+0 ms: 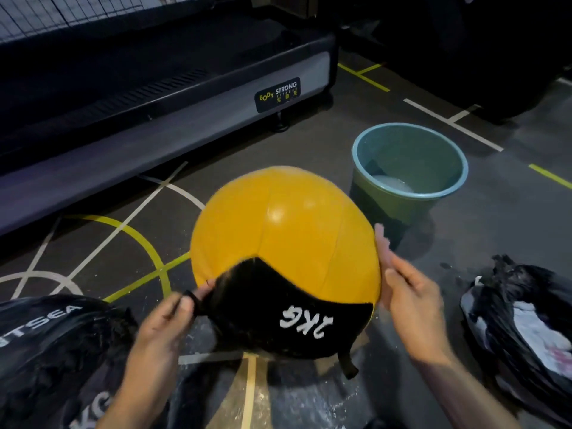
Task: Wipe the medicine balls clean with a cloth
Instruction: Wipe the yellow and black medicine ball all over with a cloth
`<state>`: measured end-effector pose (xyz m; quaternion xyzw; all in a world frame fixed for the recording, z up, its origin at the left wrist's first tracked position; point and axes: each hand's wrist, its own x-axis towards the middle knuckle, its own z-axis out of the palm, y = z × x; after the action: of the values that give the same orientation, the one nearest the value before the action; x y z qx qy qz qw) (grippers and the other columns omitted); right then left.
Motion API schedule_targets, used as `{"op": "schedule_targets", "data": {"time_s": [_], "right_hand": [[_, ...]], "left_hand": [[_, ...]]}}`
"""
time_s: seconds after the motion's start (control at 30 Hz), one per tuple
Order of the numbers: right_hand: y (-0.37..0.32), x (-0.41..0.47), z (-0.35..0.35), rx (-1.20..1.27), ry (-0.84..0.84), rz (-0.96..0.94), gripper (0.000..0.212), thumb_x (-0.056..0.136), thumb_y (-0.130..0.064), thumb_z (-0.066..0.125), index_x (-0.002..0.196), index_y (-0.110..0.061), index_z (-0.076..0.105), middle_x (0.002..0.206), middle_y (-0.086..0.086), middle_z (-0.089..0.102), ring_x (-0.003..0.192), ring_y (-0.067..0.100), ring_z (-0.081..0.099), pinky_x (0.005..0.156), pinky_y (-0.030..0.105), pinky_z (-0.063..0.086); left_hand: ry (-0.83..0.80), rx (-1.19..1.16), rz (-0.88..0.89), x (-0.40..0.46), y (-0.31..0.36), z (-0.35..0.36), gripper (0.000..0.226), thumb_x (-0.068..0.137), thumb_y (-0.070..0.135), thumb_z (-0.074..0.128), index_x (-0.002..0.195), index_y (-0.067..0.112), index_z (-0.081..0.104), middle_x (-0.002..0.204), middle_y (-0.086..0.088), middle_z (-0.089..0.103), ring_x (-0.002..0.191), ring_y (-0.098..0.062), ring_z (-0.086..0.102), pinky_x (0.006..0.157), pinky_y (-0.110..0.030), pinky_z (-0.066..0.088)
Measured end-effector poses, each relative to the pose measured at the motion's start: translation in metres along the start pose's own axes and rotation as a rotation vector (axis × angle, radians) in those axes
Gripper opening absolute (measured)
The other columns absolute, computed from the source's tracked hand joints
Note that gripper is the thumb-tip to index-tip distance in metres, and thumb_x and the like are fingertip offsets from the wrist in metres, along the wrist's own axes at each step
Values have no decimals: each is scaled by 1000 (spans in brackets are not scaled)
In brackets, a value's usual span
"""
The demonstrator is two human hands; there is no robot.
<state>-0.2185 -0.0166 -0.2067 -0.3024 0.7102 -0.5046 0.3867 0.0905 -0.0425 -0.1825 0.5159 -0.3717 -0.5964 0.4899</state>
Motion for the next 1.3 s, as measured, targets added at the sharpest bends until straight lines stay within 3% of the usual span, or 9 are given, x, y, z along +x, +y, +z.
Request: {"op": "schedule_targets", "data": {"time_s": [0.23,0.37,0.53,0.67,0.83,0.93,1.03,1.13,1.3], "right_hand": [[8,-16,13,-328,130,-131,42,106,-21,47,142,-42,53,111,-3,75,86,6,66,76,34,54],[12,-19,16,-409,121,-156,41,106,-22,47,142,-38,57,82,9,72,71,17,65,63,31,49],[16,-29,28,-450,99,-252,40,104,-20,50,139,-36,59,57,1,57,49,11,51,50,19,38],[14,-29,34,-445,74,-310,40,103,-15,52,138,-32,62,55,-13,46,56,-1,54,50,10,35],[27,-30,22,-400,54,-267,43,104,-17,53,139,-42,57,55,-9,52,53,-1,50,52,10,34],[35,-31,18,-352,46,-84,35,106,-35,47,133,-57,55,83,-5,74,66,-1,60,64,30,51],[8,-30,24,-315,41,-25,36,108,-35,46,126,-65,55,108,-35,68,91,-10,64,79,21,56],[-30,-24,46,-223,16,-337,48,105,-14,51,123,-57,62,112,-36,67,94,-11,66,76,15,55],[-44,-30,93,-392,-154,-812,45,98,-9,48,140,-19,63,149,-3,55,144,5,42,120,26,32]], "left_hand": [[-34,524,115,-4,9,-26,24,92,20,65,68,16,67,107,3,79,115,-4,68,99,-29,47],[34,870,309,7,36,-28,26,92,64,64,95,39,73,107,20,75,91,-6,71,82,-23,50],[-183,1201,659,47,61,9,62,91,72,46,149,50,43,159,32,29,146,4,27,116,-25,22],[-243,1329,613,62,40,28,70,91,83,36,153,50,37,163,26,27,151,-11,25,119,-50,32],[-162,1338,673,53,29,20,63,94,74,42,148,43,49,158,19,40,144,-17,37,113,-44,37],[-105,1304,694,41,18,14,59,95,69,45,143,38,56,155,15,45,144,-21,39,112,-45,37],[-50,1282,728,25,7,9,55,94,64,49,138,34,61,153,12,49,141,-26,43,106,-50,39],[-20,1291,786,11,1,12,52,92,62,52,135,34,64,150,10,53,135,-29,49,96,-52,41],[63,1315,841,1,-6,14,46,89,57,56,124,31,72,140,5,61,122,-35,57,91,-51,39]]}}
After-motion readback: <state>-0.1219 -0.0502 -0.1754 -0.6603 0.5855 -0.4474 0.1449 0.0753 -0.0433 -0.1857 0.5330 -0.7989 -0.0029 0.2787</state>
